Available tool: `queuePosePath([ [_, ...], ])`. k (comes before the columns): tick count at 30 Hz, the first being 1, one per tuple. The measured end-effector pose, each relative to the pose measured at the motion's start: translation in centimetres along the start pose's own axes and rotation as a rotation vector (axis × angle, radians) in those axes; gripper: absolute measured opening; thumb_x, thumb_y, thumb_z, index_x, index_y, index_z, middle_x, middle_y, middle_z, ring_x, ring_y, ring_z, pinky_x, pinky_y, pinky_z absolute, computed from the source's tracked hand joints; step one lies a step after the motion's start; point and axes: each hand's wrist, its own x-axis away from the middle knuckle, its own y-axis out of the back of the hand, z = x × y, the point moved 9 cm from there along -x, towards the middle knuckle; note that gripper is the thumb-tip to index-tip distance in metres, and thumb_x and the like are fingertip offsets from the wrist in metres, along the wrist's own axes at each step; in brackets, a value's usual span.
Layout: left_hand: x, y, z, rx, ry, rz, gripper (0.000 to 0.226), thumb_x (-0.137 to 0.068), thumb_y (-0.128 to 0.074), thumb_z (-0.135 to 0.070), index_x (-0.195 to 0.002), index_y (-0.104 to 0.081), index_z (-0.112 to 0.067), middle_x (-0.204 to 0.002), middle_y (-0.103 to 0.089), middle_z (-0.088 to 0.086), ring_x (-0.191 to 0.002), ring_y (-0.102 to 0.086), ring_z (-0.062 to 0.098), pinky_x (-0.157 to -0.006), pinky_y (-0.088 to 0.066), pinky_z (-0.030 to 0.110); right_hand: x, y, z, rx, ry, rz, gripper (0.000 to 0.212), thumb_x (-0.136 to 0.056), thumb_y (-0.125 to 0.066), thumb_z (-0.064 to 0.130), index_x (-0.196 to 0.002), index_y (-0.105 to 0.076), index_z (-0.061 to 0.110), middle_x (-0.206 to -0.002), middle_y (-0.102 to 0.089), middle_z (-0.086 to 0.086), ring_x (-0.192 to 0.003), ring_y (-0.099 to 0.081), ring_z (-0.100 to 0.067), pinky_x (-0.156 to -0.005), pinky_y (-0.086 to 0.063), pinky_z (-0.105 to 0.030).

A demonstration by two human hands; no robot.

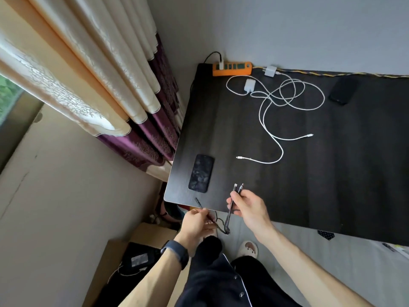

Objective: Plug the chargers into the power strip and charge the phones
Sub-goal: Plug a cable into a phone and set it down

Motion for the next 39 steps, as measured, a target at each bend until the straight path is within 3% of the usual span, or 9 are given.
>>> queuePosePath([
  [3, -3.5, 5.1, -1.3, -0.304, -0.004, -0.247, 0.039, -0.081, -0.068, -0.024, -0.109, -0.048, -0.007, -0.104, -0.061, 0.016, -0.094, -0.064, 0.034, -0.076, -0.056, 0.038, -0.4, -1.1, -0.4, 0.015, -0.029, -0.041, 0.024, -0.098, -0.064, 0.021, -0.098, -0.067, -0.003, -0.079, -0.075, 0.0, -0.072, -0.065, -0.009, -0.062, -0.049, -0.019],
  [6, -5.7, 6.2, -6.2, -0.624, -0.168, -0.386, 0.077, -0.077, -0.072, -0.031, -0.141, -0.034, -0.006, -0.137, -0.043, 0.023, -0.128, -0.044, 0.041, -0.107, -0.038, 0.045, -0.7, -2.0, -0.4, 0.006, -0.048, -0.09, 0.021, -0.097, -0.064, 0.019, -0.097, -0.069, -0.001, -0.08, -0.075, -0.002, -0.067, -0.064, -0.004, -0.056, -0.046, -0.012],
  [15, -9.6, -0.5, -12.1, -1.145, -0.378, -0.324, 0.111, -0.078, -0.074, -0.051, -0.154, -0.005, -0.007, -0.14, -0.033, 0.018, -0.128, -0.035, 0.036, -0.101, -0.04, 0.046, -0.2, -1.7, 1.2, -0.075, -0.048, -0.203, 0.012, -0.094, -0.068, 0.013, -0.099, -0.072, 0.002, -0.088, -0.077, -0.013, -0.064, -0.064, -0.003, -0.059, -0.048, -0.01],
  [21, -11.1, 0.8, -12.2, -1.22, -0.336, -0.31, 0.111, -0.073, -0.077, -0.045, -0.152, -0.01, -0.006, -0.136, -0.034, 0.021, -0.125, -0.037, 0.039, -0.104, -0.038, 0.042, 0.2, -1.5, 0.7, -0.076, -0.074, -0.249, 0.008, -0.088, -0.076, 0.015, -0.093, -0.074, 0.009, -0.083, -0.079, -0.009, -0.074, -0.071, -0.003, -0.067, -0.048, -0.011],
  [25, -11.8, 3.7, -12.0, -0.883, -0.132, -0.295, 0.096, -0.054, -0.079, -0.05, -0.131, -0.042, -0.005, -0.121, -0.05, 0.019, -0.11, -0.056, 0.037, -0.092, -0.049, 0.041, 0.3, -1.4, 0.4, -0.006, -0.08, -0.212, 0.003, -0.086, -0.078, 0.023, -0.087, -0.077, 0.021, -0.08, -0.078, -0.002, -0.078, -0.07, -0.008, -0.078, -0.051, -0.021],
  [27, -11.0, 3.6, -12.4, -0.389, -0.087, -0.079, 0.065, -0.049, -0.077, -0.048, -0.097, -0.065, -0.005, -0.081, -0.062, 0.01, -0.065, -0.061, 0.022, -0.057, -0.048, 0.028, 0.3, -1.0, 0.5, 0.077, -0.063, -0.2, 0.004, -0.086, -0.077, 0.028, -0.085, -0.078, 0.024, -0.078, -0.078, 0.001, -0.077, -0.069, -0.009, -0.079, -0.051, -0.023],
  [29, -9.1, 2.2, -13.0, 0.022, -0.01, 0.199, 0.034, -0.055, -0.078, -0.042, -0.062, -0.056, -0.016, -0.049, -0.043, 0.0, -0.04, -0.037, 0.015, -0.048, -0.033, 0.024, 0.4, -0.7, 0.7, 0.183, -0.045, -0.177, 0.005, -0.087, -0.075, 0.031, -0.085, -0.078, 0.028, -0.077, -0.077, 0.005, -0.078, -0.07, -0.009, -0.077, -0.05, -0.021],
  [34, -3.2, 1.3, -16.0, 0.359, -0.018, 0.395, 0.022, -0.077, -0.076, -0.034, -0.077, -0.06, -0.018, -0.081, -0.056, -0.001, -0.076, -0.061, 0.016, -0.068, -0.05, 0.029, 0.6, -0.6, 1.8, 0.338, 0.001, -0.121, 0.009, -0.089, -0.072, 0.036, -0.081, -0.076, 0.034, -0.072, -0.074, 0.009, -0.071, -0.066, 0.001, -0.068, -0.045, -0.014],
  [39, 0.1, -0.1, -14.7, 0.426, -0.061, 0.377, 0.022, -0.093, -0.062, -0.02, -0.074, -0.073, -0.015, -0.07, -0.067, -0.003, -0.057, -0.061, 0.006, -0.052, -0.051, 0.018, 0.3, -0.7, 4.0, 0.258, 0.079, -0.144, 0.01, -0.091, -0.07, 0.035, -0.085, -0.077, 0.031, -0.07, -0.073, 0.005, -0.064, -0.061, -0.002, -0.068, -0.049, -0.02],
])
